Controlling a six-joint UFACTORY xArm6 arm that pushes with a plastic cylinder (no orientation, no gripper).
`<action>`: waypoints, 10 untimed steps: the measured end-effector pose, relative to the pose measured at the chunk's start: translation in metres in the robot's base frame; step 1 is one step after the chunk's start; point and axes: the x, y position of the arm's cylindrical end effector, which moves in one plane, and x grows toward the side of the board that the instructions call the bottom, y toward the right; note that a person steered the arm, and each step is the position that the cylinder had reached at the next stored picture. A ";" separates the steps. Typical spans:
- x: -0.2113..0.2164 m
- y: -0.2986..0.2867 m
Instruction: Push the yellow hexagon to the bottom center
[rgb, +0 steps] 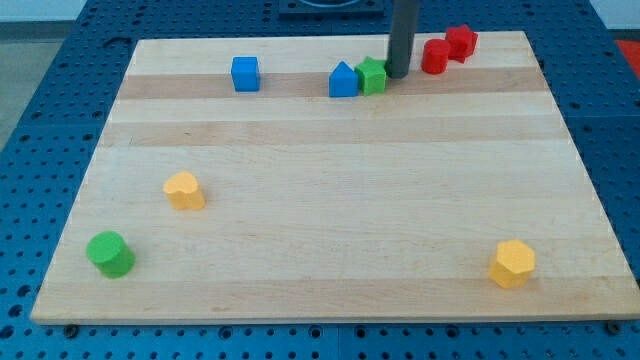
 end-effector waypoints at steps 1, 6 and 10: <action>-0.008 -0.045; 0.127 0.063; 0.295 0.134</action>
